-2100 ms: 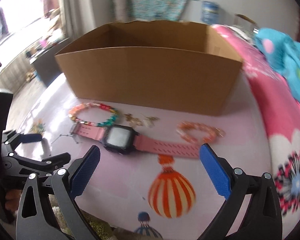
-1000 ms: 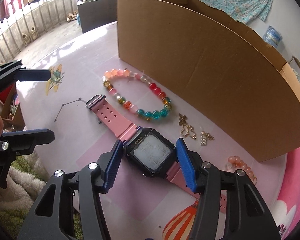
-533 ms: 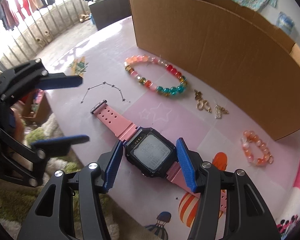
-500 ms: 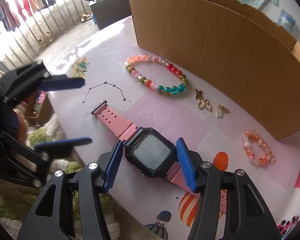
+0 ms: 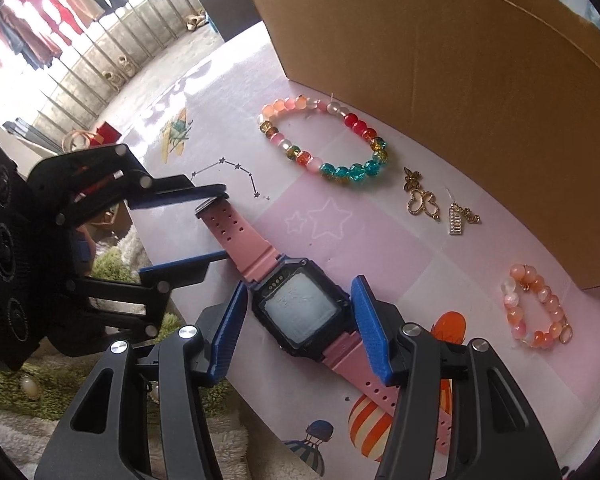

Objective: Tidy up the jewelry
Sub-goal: 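Grasp the pink strap with the left gripper while the right gripper holds the watch face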

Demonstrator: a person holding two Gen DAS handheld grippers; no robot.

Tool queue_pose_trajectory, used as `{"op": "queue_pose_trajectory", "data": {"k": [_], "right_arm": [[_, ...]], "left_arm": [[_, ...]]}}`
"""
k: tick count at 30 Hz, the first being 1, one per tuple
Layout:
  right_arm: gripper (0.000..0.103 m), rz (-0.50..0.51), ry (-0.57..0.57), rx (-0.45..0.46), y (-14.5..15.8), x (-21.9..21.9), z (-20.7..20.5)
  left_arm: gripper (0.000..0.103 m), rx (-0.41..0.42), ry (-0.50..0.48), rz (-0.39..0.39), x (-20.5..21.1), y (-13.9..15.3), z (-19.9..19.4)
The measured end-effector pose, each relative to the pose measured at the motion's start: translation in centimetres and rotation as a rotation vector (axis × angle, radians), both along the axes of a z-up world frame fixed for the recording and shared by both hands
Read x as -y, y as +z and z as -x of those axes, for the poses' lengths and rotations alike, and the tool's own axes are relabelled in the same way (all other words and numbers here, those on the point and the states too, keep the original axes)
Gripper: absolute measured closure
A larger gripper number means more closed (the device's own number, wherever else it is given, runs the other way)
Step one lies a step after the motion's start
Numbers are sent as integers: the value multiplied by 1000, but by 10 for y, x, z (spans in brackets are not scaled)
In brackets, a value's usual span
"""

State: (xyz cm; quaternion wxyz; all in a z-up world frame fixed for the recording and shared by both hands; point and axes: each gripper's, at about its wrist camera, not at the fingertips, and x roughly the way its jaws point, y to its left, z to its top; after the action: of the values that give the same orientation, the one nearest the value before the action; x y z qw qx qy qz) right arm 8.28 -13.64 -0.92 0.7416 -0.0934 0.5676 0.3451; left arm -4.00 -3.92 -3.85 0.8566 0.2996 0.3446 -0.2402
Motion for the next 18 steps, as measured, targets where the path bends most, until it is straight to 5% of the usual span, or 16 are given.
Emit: {"op": "queue_pose_trajectory", "data": {"k": [11, 18], "right_arm": [[52, -81, -74, -17, -1, 20, -2], [52, -25, -144, 123, 4, 39, 26]], "left_arm": [[86, -105, 17, 113, -13, 7, -18], [91, -194, 85, 194, -26, 12, -37]]}}
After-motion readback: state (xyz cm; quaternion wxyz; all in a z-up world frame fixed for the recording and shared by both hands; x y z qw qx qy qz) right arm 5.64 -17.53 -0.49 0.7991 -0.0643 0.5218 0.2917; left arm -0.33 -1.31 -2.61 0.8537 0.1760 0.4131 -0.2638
